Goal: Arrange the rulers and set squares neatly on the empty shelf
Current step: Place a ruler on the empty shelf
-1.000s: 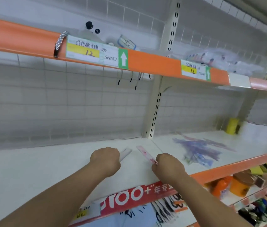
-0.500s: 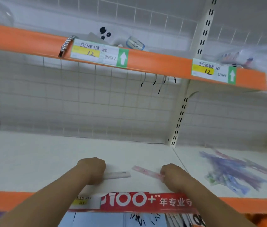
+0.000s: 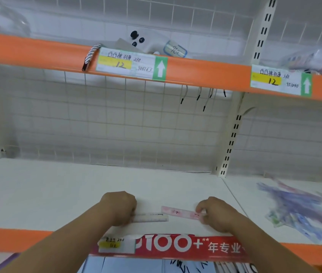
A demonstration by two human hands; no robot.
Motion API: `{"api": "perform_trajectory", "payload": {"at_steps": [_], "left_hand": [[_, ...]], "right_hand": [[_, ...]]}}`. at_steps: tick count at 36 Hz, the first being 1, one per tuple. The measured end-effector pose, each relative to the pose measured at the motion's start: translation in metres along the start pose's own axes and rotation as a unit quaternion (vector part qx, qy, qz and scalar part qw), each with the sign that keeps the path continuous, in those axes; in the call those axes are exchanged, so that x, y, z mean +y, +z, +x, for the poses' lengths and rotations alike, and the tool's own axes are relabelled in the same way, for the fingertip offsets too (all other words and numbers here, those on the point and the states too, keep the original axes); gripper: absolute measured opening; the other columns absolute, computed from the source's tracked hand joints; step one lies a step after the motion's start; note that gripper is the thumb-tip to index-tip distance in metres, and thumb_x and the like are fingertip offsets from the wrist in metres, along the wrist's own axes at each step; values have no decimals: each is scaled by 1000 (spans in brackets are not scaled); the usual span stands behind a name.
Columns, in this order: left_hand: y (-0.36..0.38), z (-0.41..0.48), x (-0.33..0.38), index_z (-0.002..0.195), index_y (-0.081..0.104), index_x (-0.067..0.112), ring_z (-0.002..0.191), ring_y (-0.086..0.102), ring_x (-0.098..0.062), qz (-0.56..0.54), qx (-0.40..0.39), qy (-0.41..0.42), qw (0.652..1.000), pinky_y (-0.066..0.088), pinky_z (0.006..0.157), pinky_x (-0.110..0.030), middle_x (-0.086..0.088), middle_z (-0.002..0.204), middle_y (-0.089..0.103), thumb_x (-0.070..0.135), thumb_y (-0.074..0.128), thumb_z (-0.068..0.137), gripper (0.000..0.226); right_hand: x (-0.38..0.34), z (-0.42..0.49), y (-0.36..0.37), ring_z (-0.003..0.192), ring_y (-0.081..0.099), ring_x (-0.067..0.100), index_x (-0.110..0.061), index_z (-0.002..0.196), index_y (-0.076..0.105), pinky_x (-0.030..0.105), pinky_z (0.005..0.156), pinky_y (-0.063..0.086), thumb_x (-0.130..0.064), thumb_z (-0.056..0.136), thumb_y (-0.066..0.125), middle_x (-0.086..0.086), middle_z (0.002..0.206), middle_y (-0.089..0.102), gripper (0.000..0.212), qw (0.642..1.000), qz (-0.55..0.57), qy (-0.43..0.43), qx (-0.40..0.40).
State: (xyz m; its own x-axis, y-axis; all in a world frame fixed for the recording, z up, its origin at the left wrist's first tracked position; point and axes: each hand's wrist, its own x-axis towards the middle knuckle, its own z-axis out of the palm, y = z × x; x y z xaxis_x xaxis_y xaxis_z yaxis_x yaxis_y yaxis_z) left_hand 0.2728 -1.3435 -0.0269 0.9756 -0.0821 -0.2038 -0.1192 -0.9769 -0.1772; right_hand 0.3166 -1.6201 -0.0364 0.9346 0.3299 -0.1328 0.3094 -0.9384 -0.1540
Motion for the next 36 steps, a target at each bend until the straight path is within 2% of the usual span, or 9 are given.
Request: {"api": "perform_trajectory", "payload": {"at_steps": [5,10,14,18,22,26,29,31,36], "left_hand": [[0,3,-5,126,57,19,111,57,-19,13,-12,-17,1000,49,89,-32,0,123,59,32,55,92,36],[-3,0,-12,114,57,20,96,57,-15,-1,-58,-50,997,48,84,-30,3,114,63,51,62,83,45],[-3,1,-15,115,58,20,90,55,-14,-14,-69,-65,995,47,82,-29,5,109,64,56,63,79,51],[-4,2,-9,117,57,20,91,55,-14,-21,-65,-60,996,47,81,-28,6,108,62,57,63,79,53],[-5,4,2,114,57,20,88,53,-14,-28,-59,-45,997,47,79,-28,7,97,55,58,62,80,51],[-9,4,11,115,57,19,90,53,-15,-26,-56,-37,997,47,83,-29,6,99,55,56,63,81,49],[-12,4,15,116,57,18,91,52,-16,-25,-57,-31,998,46,82,-29,6,101,55,54,63,82,50],[-13,4,18,117,57,18,91,52,-16,-21,-61,-26,998,45,81,-29,5,101,54,54,64,82,51],[-14,4,23,120,56,18,92,50,-16,-14,-68,-18,997,45,83,-30,3,111,60,54,64,82,53]], "right_hand": [[2,2,0,112,50,14,-29,129,55,27,96,42,-31,92,58,-5,126,48,37,1000,2,5,-9],[9,1,-2,98,45,12,-25,121,55,25,90,41,-32,91,60,-6,108,44,31,1000,6,14,-13],[14,1,-3,97,45,12,-31,101,50,24,89,39,-32,92,59,-6,105,43,12,1000,10,8,-17],[13,2,-4,98,43,13,-24,112,54,25,91,39,-31,93,57,-4,106,41,21,999,1,3,-32],[12,4,-4,97,43,14,-25,100,44,25,86,38,-28,93,56,-3,106,42,14,999,-1,3,-37],[14,6,-1,98,43,14,-26,103,44,24,86,38,-25,93,56,-3,109,45,16,999,10,-2,-39],[16,8,1,101,41,14,-24,121,48,26,94,38,-24,94,54,0,121,46,27,999,15,-9,-47],[17,8,2,101,42,13,-25,125,49,26,94,38,-24,94,54,-1,118,44,31,999,23,-13,-47],[20,11,3,95,44,12,-26,111,54,20,84,35,-21,94,56,-7,103,43,18,999,33,-29,-19]]}}
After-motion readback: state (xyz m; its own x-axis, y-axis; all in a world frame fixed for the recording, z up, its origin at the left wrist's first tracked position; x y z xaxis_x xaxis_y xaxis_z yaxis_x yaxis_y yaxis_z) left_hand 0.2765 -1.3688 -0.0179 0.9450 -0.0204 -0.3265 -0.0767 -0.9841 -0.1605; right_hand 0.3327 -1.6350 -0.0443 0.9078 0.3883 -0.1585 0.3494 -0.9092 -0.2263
